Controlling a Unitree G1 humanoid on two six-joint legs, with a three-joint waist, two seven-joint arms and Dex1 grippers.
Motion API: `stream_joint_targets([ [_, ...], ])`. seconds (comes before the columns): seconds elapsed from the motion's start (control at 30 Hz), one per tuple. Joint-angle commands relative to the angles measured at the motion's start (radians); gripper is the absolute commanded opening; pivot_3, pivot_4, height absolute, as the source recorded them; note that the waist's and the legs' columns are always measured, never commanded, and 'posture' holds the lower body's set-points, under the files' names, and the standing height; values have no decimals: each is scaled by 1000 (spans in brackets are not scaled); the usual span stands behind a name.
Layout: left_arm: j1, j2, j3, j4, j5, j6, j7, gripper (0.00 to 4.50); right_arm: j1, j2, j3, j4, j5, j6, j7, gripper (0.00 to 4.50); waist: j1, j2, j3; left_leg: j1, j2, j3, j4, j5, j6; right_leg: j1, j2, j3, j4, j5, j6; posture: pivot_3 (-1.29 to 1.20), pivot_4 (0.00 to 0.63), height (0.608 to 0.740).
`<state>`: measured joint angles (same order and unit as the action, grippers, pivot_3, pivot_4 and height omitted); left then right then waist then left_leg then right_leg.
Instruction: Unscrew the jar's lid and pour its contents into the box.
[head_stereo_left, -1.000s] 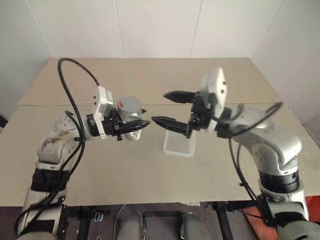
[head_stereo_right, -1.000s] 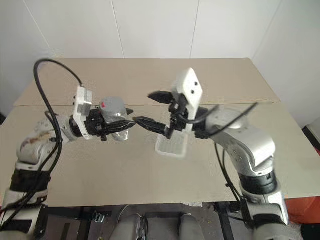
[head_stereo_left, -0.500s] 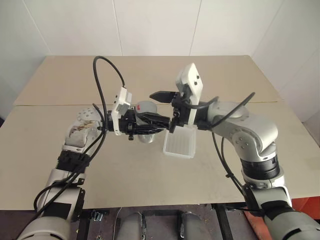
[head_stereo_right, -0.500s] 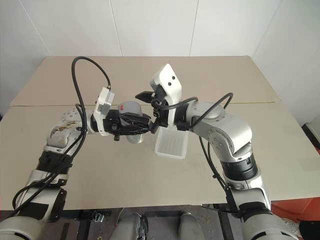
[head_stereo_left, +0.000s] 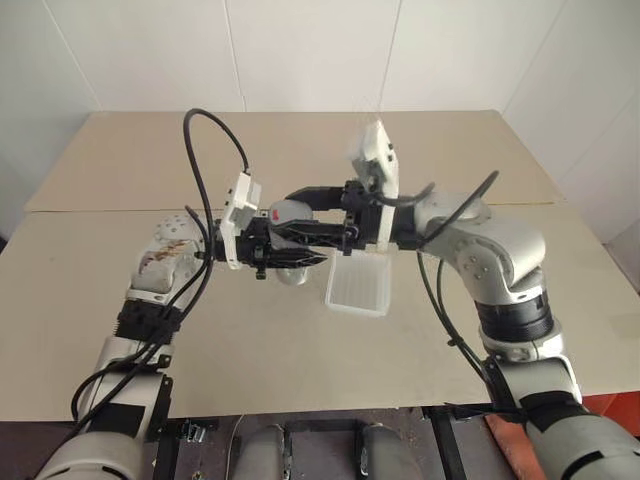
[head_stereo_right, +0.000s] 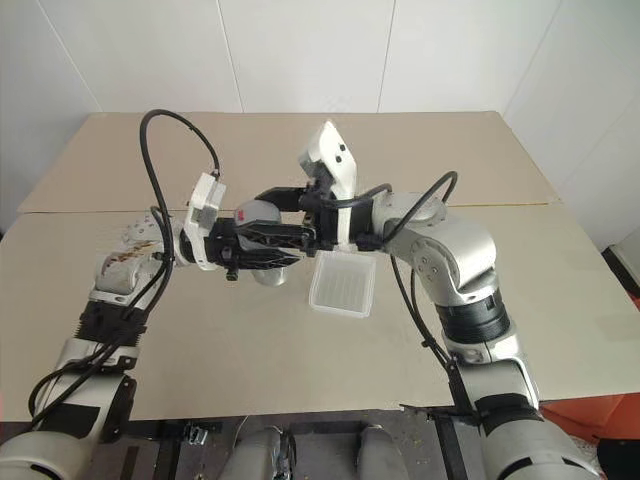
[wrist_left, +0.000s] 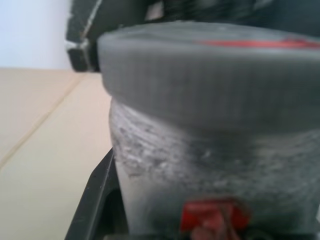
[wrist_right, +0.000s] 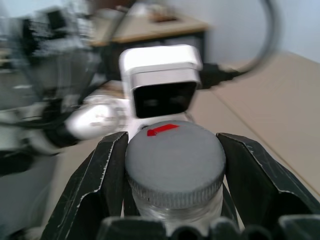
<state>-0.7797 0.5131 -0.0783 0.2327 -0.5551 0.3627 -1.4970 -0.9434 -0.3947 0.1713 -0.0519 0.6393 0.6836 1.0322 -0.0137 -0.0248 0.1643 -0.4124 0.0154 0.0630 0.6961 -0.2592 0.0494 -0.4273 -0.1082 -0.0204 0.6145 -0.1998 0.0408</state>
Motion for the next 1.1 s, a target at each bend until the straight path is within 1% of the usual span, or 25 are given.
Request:
stream_joint_targets([
  [0.03, -47, 71, -2, -119, -132, 39, -110, 1973, -104, -8, 34, 244, -42, -237, 387, 2753, -4, 0, 0, 0, 0, 0, 0, 0, 0, 0, 0, 0, 0, 0, 0, 0, 150, 740],
  [0.1, -33, 105, -37, -153, -147, 30, -117, 1973, -192, 21, 57, 420, -84, -337, 520, 2753, -10, 1, 0, 2, 0, 0, -1, 0, 0, 0, 0, 1, 0, 0, 0, 0, 150, 740],
  [0.13, -29, 111, -43, -158, -146, 26, -117, 1973, -217, 32, 64, 472, -102, -370, 548, 2753, -13, 1, 0, 2, 0, 0, -1, 0, 0, 0, 1, 2, 1, 0, 0, 0, 150, 740],
  [0.2, -24, 107, -39, -148, -133, 16, -117, 1973, -257, 60, 68, 561, -139, -428, 569, 2753, -14, 1, 0, 3, 1, 0, -1, 0, 0, 0, 1, 2, 2, 0, 0, 0, 150, 740],
  [0.27, -21, 93, -24, -133, -113, 8, -113, 1973, -270, 74, 53, 597, -157, -450, 531, 2753, -13, 1, 0, 3, 1, 0, -1, 0, -1, 0, 1, 2, 2, 0, 0, 0, 150, 740],
  [0.3, -19, 86, -17, -125, -107, 6, -106, 1973, -264, 70, 47, 591, -162, -447, 504, 3491, -10, 1, 1, 3, 1, 0, -1, 0, -1, 0, 1, 2, 2, 0, 0, 0, 150, 740],
  [0.37, -16, 79, -9, -106, -91, -1, -90, 1973, -236, 56, 29, 550, -169, -437, 445, 4008, 1, 1, 1, 2, 1, 0, 0, 1, -1, -1, 0, 1, 2, 0, 0, 0, 150, 740],
  [0.4, -14, 76, -2, -91, -84, -6, -83, 1973, -209, 43, 15, 508, -171, -429, 412, 4411, 5, 1, 1, 1, 1, 0, 0, 1, -1, -1, 0, 1, 2, 0, 0, 0, 150, 740],
  [0.5, -8, 69, 17, -53, -63, -14, -59, 1973, -120, -3, -32, 343, -156, -358, 318, 4464, 12, 1, 1, -1, 0, 0, 1, 1, -3, -1, 0, 0, 1, 0, 0, 0, 150, 740],
  [0.6, -3, 57, 30, -2, -28, -37, -23, 1973, -21, -38, -76, 128, -144, -258, 167, 4464, 15, 1, 1, -2, 0, -1, 1, 2, -3, -2, -1, 0, 2, 0, 0, 0, 150, 740],
  [0.67, -2, 44, 31, 33, 2, -65, -3, 1973, 26, -38, -92, -16, -130, -162, 41, 4464, 13, 1, 1, -2, 0, 0, 1, 2, -3, -3, -1, 1, 3, 0, 0, 0, 150, 740],
  [0.8, -10, 14, 33, 53, 21, -73, 20, 1973, 61, 1, -74, -197, -128, -6, -153, 4464, -4, 1, 1, -3, 0, 1, 0, 2, -4, -9, 0, 4, 9, 0, 0, 0, 150, 740],
  [0.9, -10, -2, 26, 54, 38, -82, 25, 1973, 55, 56, -54, -255, -132, 65, -257, 4464, -4, 1, 0, -3, 0, 1, 0, 3, -4, -10, 0, 5, 11, 0, 0, 0, 150, 740],
  [1.0, -8, -6, 28, 48, 46, -82, 22, 1973, 46, 90, -23, -261, -151, 91, -305, 4464, -1, 1, 0, -3, 0, 1, 0, 2, -4, -10, 0, 5, 11, 0, 0, 0, 150, 740],
  [1.1, -12, -6, 32, 48, 49, -81, 24, 1973, 30, 103, 16, -221, -194, 91, -338, 4464, 2, 1, 1, -3, 0, 1, 1, 2, -4, -10, 0, 5, 11, 0, 0, 0, 150, 740],
])
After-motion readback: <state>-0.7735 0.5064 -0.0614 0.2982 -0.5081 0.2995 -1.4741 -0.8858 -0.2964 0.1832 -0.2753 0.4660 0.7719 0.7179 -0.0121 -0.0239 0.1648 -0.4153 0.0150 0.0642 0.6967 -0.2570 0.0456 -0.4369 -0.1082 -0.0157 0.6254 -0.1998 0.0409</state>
